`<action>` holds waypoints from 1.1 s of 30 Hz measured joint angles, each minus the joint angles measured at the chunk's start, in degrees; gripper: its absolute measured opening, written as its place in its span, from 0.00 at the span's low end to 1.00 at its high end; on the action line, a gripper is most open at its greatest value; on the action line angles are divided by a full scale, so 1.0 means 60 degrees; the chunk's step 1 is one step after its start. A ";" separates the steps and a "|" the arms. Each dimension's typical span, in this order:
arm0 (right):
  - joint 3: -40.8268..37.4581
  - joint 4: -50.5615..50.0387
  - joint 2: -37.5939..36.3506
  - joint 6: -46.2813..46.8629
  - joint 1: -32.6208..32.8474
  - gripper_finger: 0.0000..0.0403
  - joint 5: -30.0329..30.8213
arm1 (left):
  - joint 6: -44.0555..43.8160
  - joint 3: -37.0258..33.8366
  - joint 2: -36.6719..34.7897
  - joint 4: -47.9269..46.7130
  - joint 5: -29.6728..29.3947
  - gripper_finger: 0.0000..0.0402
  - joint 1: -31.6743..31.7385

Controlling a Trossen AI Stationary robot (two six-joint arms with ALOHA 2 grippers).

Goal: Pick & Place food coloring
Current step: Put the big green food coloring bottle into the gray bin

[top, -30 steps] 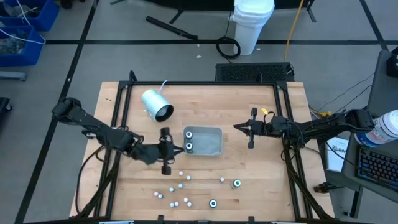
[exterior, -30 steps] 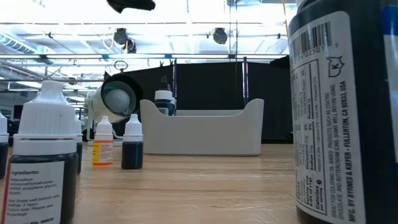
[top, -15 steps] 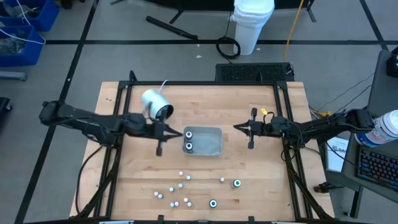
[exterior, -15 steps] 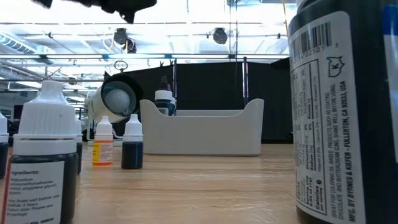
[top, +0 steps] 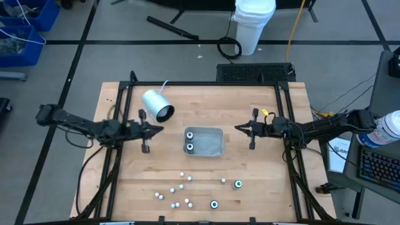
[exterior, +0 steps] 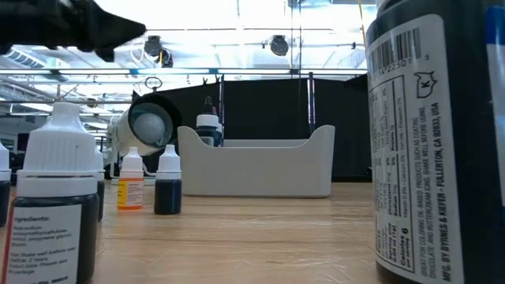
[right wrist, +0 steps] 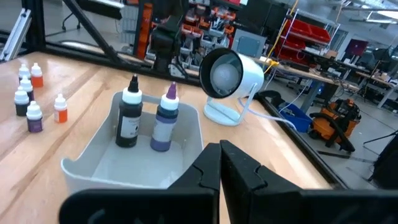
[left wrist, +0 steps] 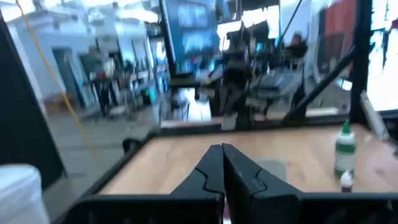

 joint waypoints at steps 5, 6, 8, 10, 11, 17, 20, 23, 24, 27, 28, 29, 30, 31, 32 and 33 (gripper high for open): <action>0.0000 -0.0019 0.0003 0.0018 0.0000 0.00 -0.0006 | 0.0661 -0.0674 -0.0864 0.0097 0.0109 0.00 -0.0602; 0.0000 -0.0006 0.0003 0.0022 0.0000 0.00 -0.0009 | 0.0773 -0.0838 -0.0868 0.0287 0.0106 0.00 -0.0690; 0.0000 0.0012 0.0003 0.0034 0.0000 0.00 -0.0011 | 0.1028 -0.1159 -0.0860 0.0716 0.0118 0.00 -0.0813; 0.0000 0.0044 0.0003 0.0046 0.0000 0.00 -0.0014 | 0.1151 -0.1428 -0.0859 0.0924 0.0117 0.00 -0.0867; 0.0000 0.0042 0.0003 0.0061 0.0000 0.00 -0.0013 | 0.1152 -0.1519 -0.0859 0.0941 0.0110 0.00 -0.0889; 0.0000 0.0043 0.0003 0.0523 0.0000 0.00 -0.0006 | 0.1299 -0.1531 -0.0859 0.0888 0.0114 0.01 -0.0885; 0.0000 0.0039 0.0003 0.0616 0.0000 0.00 -0.0007 | 0.1321 -0.1531 -0.0859 0.0891 0.0114 0.02 -0.0885; 0.0000 0.0039 0.0003 0.0770 0.0000 0.00 -0.0006 | 0.1548 -0.1531 -0.0859 0.0888 0.0110 0.02 -0.0885; 0.0000 0.0039 0.0003 0.0770 0.0000 0.00 -0.0006 | 0.1637 -0.1531 -0.0859 0.0888 0.0110 0.02 -0.0885; 0.0000 0.0039 0.0003 0.0770 0.0000 0.00 -0.0006 | 0.1709 -0.1531 -0.0859 0.0888 0.0106 0.01 -0.0885; 0.0000 0.0040 0.0003 0.0770 0.0000 0.00 -0.0006 | 0.1709 -0.1531 -0.0859 0.0888 0.0106 0.01 -0.0885; 0.0000 0.0030 0.0003 0.0770 0.0000 0.00 -0.0006 | 0.1712 -0.1531 -0.0859 0.0888 0.0107 0.01 -0.0885; 0.0000 -0.0016 0.0003 0.0770 0.0000 0.00 -0.0007 | 0.1718 -0.1531 -0.0859 0.0888 0.0106 0.02 -0.0885; 0.0000 -0.0097 0.0003 0.0770 0.0000 0.00 -0.0016 | 0.1726 -0.1531 -0.0859 0.0888 0.0106 0.03 -0.0883; 0.0000 -0.0261 0.0000 0.0770 0.0000 0.00 -0.0015 | 0.1729 -0.1531 -0.0859 0.0888 0.0106 0.05 -0.0881; 0.0000 -0.0493 0.0000 0.0770 0.0000 0.00 -0.0007 | 0.1734 -0.1531 -0.0859 0.0899 0.0106 0.06 -0.0881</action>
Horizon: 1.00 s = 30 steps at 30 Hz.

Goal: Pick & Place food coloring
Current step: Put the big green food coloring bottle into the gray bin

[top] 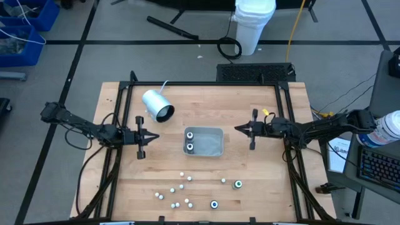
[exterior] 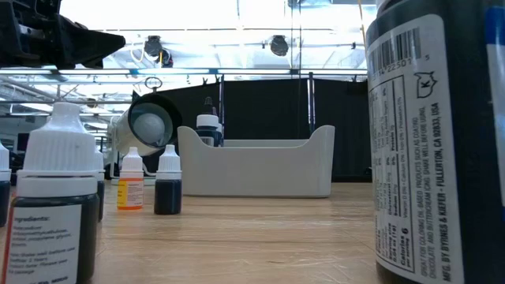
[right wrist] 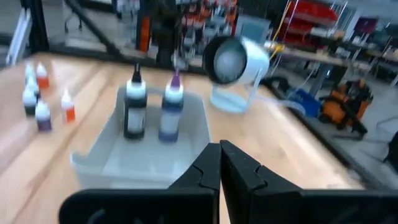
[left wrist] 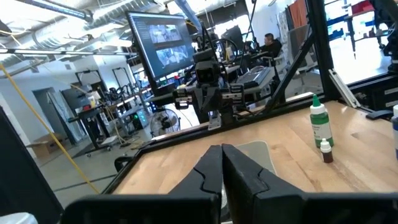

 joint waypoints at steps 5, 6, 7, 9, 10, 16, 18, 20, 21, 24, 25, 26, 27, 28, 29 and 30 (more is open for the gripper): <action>-0.0004 -0.0515 0.0004 0.0031 0.0000 0.00 -0.0002 | 0.0004 0.0000 0.0000 0.0225 -0.0003 0.11 0.0000; -0.0004 -0.0345 0.0004 0.0102 0.0013 0.00 -0.0077 | 0.0004 0.0000 0.0000 0.0264 -0.0002 0.11 0.0000; 0.0009 -0.0129 0.0004 0.0128 0.0035 0.00 -0.0306 | 0.0004 0.0000 0.0000 0.0310 -0.0004 0.11 0.0000; 0.0281 -0.0118 0.0004 -0.0125 0.0215 0.00 -0.0835 | 0.0003 0.0000 0.0000 0.0421 -0.0004 0.10 0.0000; 0.0499 -0.0275 0.0003 -0.0341 0.0390 0.00 -0.0991 | -0.0001 0.0000 0.0000 0.0480 -0.0004 0.10 0.0000; 0.2760 -0.4123 0.0007 -0.1105 0.1748 0.00 0.0676 | -0.0004 0.0000 0.0000 0.0499 -0.0004 0.07 0.0000; 0.3499 -0.5340 0.0004 -0.1063 0.2084 0.00 0.1088 | -0.0012 0.0000 0.0000 0.0499 -0.0004 0.05 0.0000; 0.4097 -0.6348 0.0006 -0.0852 0.2394 0.00 0.1258 | -0.0050 0.0000 0.0000 0.0497 -0.0004 0.04 0.0000; 0.4386 -0.6731 0.0004 -0.0729 0.2564 0.00 0.1258 | -0.0058 0.0000 0.0000 0.0495 -0.0004 0.03 0.0000; 0.5094 -0.7606 -0.0004 -0.0528 0.3232 0.00 0.1262 | -0.0104 0.0000 0.0000 0.0492 -0.0004 0.01 0.0000; 0.5263 -0.7852 -0.0004 -0.0532 0.3510 0.00 0.1266 | -0.0187 0.0000 0.0000 0.0488 -0.0007 0.01 0.0000; 0.5391 -0.8024 0.0000 -0.0532 0.3812 0.00 0.1297 | -0.0278 0.0003 0.0000 0.0488 -0.0004 0.01 0.0000; 0.5530 -0.8179 0.0004 -0.0532 0.4124 0.00 0.1373 | -0.0317 0.0004 0.0000 0.0488 -0.0006 0.01 0.0000; 0.5672 -0.8294 0.0004 -0.0511 0.4453 0.00 0.1590 | -0.0315 0.0004 0.0000 0.0488 -0.0004 0.02 0.0000; 0.5789 -0.8344 0.0016 -0.0458 0.4800 0.00 0.1869 | -0.0306 0.0004 0.0000 0.0488 -0.0007 0.04 0.0000; 0.5894 -0.8393 0.0053 -0.0345 0.5132 0.00 0.2206 | -0.0285 0.0004 0.0000 0.0488 -0.0007 0.05 0.0000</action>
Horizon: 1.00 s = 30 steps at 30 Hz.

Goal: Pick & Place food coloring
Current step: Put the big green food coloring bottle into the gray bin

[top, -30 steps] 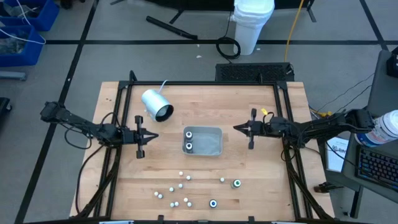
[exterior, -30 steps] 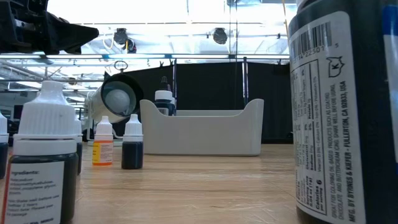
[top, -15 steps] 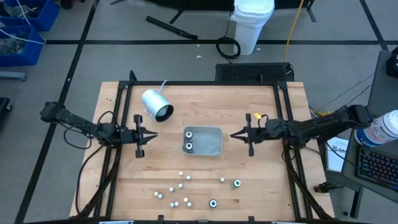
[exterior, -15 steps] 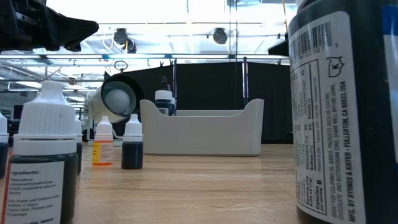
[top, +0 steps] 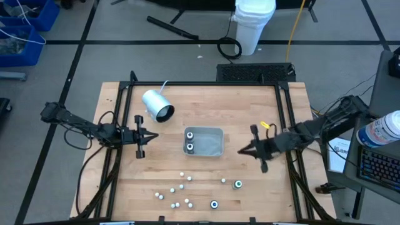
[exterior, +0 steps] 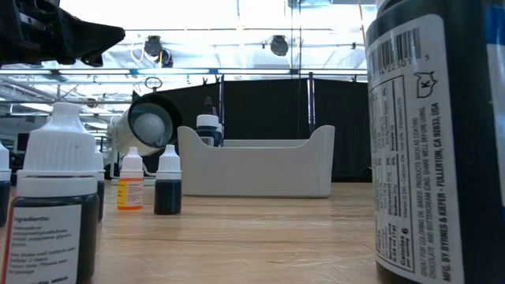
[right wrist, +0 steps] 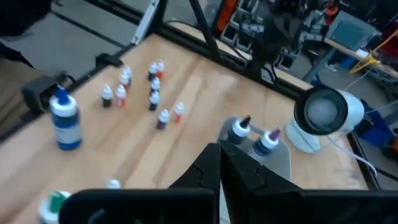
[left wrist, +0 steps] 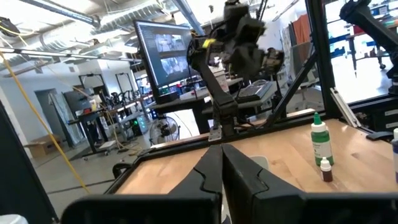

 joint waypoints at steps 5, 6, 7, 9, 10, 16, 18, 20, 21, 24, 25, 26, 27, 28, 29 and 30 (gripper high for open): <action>0.0101 -0.0539 0.0293 0.1220 0.1499 0.00 0.1233 | 0.0012 0.0004 0.0000 -0.0003 0.0002 0.10 0.0000; 0.0072 -0.0573 0.0410 0.1490 0.1737 0.00 0.1458 | 0.0016 0.0004 0.0000 -0.0004 0.0000 0.11 0.0000; 0.0012 -0.0539 0.0539 0.1756 0.1966 0.00 0.1798 | 0.0014 0.0004 0.0000 -0.0004 0.0000 0.11 0.0000; -0.0114 -0.0155 0.0833 0.2272 0.2324 0.00 0.2804 | -0.0018 0.0004 0.0000 -0.0008 0.0000 0.11 0.0000; -0.0168 0.0060 0.0970 0.2456 0.2478 0.01 0.3221 | -0.0043 0.0004 0.0000 -0.0015 0.0000 0.11 0.0000; -0.0662 0.0651 0.1681 0.3493 0.3227 0.12 0.3806 | -0.0503 0.0004 0.0000 -0.0018 0.0000 0.08 0.0000; -0.0947 0.0964 0.1919 0.3857 0.3527 0.19 0.3806 | -0.0523 0.0004 0.0000 -0.0020 0.0000 0.07 0.0000; -0.1237 0.1274 0.2138 0.4048 0.3897 0.27 0.3802 | -0.0523 0.0004 0.0000 -0.0022 0.0000 0.06 0.0000; -0.1384 0.1489 0.2219 0.4082 0.4082 0.31 0.3797 | -0.0523 0.0004 0.0000 -0.0022 0.0000 0.06 0.0000; -0.1818 0.2334 0.2339 0.4073 0.4645 0.42 0.3787 | -0.0520 0.0004 0.0000 -0.0022 0.0000 0.04 0.0000; -0.2006 0.2687 0.2360 0.4051 0.4787 0.46 0.3796 | -0.0523 0.0004 0.0000 -0.0022 0.0000 0.03 0.0000; -0.2196 0.3072 0.2366 0.4007 0.4898 0.49 0.3793 | -0.0520 0.0004 0.0000 -0.0022 0.0000 0.03 0.0000; -0.2385 0.3481 0.2366 0.3919 0.4986 0.51 0.3792 | -0.0520 0.0004 0.0000 -0.0022 0.0000 0.02 0.0000; -0.2606 0.3969 0.2366 0.3805 0.5052 0.54 0.3799 | -0.0520 0.0004 0.0000 -0.0022 0.0000 0.01 0.0000; -0.2822 0.4469 0.2366 0.3687 0.5091 0.56 0.3802 | -0.0520 0.0004 0.0000 -0.0022 0.0000 0.01 0.0000; -0.3048 0.4929 0.2366 0.3569 0.5113 0.58 0.3802 | -0.0520 0.0004 0.0000 -0.0022 0.0000 0.01 0.0000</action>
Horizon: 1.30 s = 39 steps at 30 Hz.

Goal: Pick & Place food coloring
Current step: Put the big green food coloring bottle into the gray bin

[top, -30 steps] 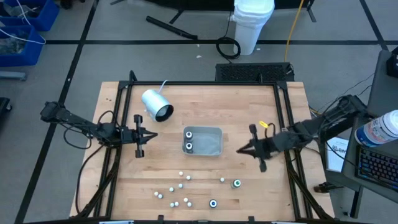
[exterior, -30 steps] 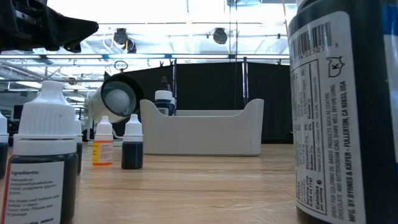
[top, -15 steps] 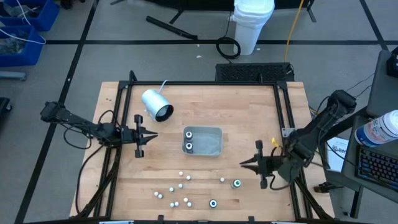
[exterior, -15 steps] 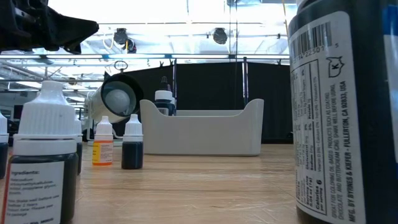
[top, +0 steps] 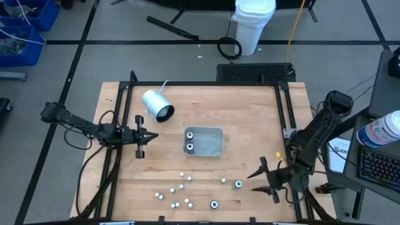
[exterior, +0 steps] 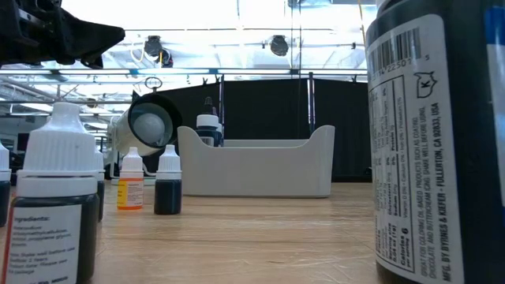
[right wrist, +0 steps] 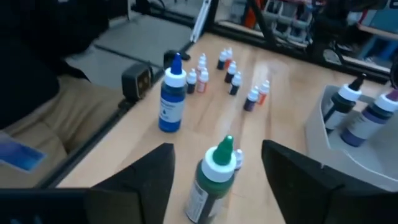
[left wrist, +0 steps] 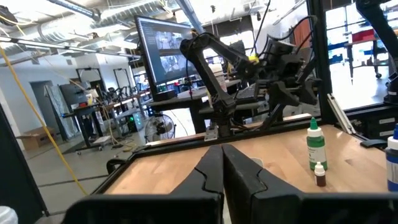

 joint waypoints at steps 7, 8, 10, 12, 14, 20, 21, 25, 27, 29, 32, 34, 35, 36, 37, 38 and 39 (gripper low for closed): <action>-0.1657 0.3077 -0.0004 -0.0056 -0.0016 0.62 0.0007 | 0.0000 0.0000 0.0000 0.0000 0.0000 0.08 0.0000; -0.1868 0.3494 -0.0004 -0.0054 -0.0017 0.62 0.0007 | 0.0000 0.0000 0.0000 -0.0003 0.0000 0.09 0.0000; -0.2184 0.4209 -0.0004 -0.0051 -0.0062 0.62 0.0021 | 0.0000 0.0000 0.0000 -0.0028 0.0000 0.11 0.0000; -0.2434 0.4817 -0.0004 -0.0015 -0.0132 0.61 0.0016 | 0.0000 0.0000 0.0002 -0.0088 0.0000 0.12 0.0000; -0.2625 0.5290 -0.0004 -0.0015 -0.0204 0.60 0.0015 | -0.0006 0.0000 0.0037 -0.0093 -0.0003 0.13 0.0000; -0.2843 0.5775 -0.0007 -0.0502 -0.0456 0.60 -0.0007 | -0.0127 0.0000 0.0040 -0.0076 0.0000 0.12 0.0000; -0.2843 0.5781 -0.0007 -0.0521 -0.0496 0.60 -0.0007 | -0.0129 0.0000 0.0040 -0.0076 -0.0004 0.11 0.0000; -0.2843 0.5834 -0.0007 -0.0329 -0.0644 0.60 -0.0004 | -0.0146 0.0000 0.0040 -0.0076 -0.0003 0.09 0.0000; -0.2843 0.5692 -0.0004 -0.0204 -0.0706 0.60 -0.0005 | -0.0146 0.0000 0.0040 -0.0076 -0.0004 0.08 0.0000; -0.2836 0.5633 0.0029 -0.0069 -0.0791 0.61 0.0000 | -0.0146 0.0000 0.0040 -0.0076 -0.0003 0.08 0.0000; -0.2616 0.5629 0.0329 -0.0032 -0.0876 0.65 -0.0029 | -0.0142 0.0000 0.0040 -0.0076 -0.0004 0.09 0.0000; -0.2363 0.5626 0.0692 -0.0057 -0.0883 0.68 -0.0260 | -0.0135 0.0000 0.0040 -0.0076 -0.0004 0.09 0.0000; -0.2202 0.5601 0.0909 -0.0095 -0.0883 0.69 -0.0297 | -0.0135 0.0000 0.0040 -0.0078 -0.0004 0.10 0.0000; -0.2015 0.5592 0.1144 -0.0132 -0.0883 0.70 -0.0302 | -0.0131 0.0000 0.0039 -0.0079 -0.0004 0.10 0.0000; -0.1813 0.5560 0.1379 -0.0169 -0.0883 0.72 -0.0299 | -0.0131 0.0000 0.0040 -0.0090 -0.0004 0.10 0.0000; -0.1609 0.5438 0.1605 -0.0194 -0.0883 0.73 -0.0295 | -0.0139 0.0000 0.0040 -0.0119 -0.0004 0.10 0.0000; -0.1430 0.5248 0.1791 -0.0201 -0.0883 0.74 -0.0286 | -0.0178 0.0000 0.0040 -0.0147 -0.0004 0.10 0.0000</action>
